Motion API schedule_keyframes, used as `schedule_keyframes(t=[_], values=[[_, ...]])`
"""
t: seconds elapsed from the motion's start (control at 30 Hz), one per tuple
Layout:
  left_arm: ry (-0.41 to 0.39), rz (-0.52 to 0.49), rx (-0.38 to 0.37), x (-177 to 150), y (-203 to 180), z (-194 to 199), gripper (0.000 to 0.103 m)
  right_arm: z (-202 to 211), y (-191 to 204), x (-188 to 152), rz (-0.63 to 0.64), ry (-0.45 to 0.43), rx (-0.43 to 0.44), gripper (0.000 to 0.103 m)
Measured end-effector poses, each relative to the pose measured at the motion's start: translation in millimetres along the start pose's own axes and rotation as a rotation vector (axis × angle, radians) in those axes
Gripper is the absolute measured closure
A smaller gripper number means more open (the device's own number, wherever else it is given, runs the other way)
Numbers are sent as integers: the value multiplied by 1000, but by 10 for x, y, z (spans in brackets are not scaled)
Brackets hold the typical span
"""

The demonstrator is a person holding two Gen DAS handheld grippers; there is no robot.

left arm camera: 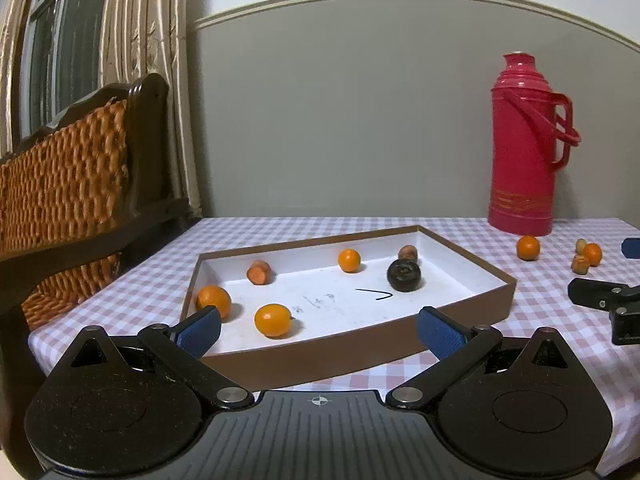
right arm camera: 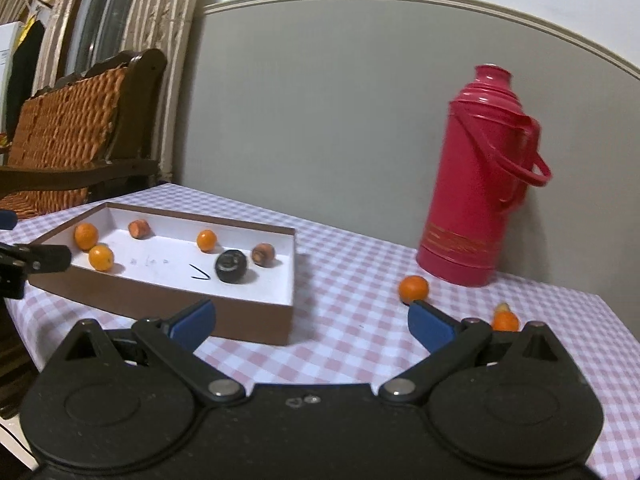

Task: Organize fruits
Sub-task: 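Move both open tools back toward the loose fruits beside the thermos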

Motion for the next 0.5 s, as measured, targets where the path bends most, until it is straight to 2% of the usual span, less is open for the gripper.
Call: schedule_keyframes(t=[0.5], values=[[-31, 6, -25, 33, -169, 91, 0, 328, -264, -85, -12, -34, -46, 6]])
Point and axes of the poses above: each gripper's, at about its wrist camera, not at the fingertips, and z roughly against the way its jaws point, y to its left, x to its top, the point moved 1 cm from there along -z, roughly the way its jaws point, and after that the axes turned 8 degrees about -y, right-handed, at the moved point
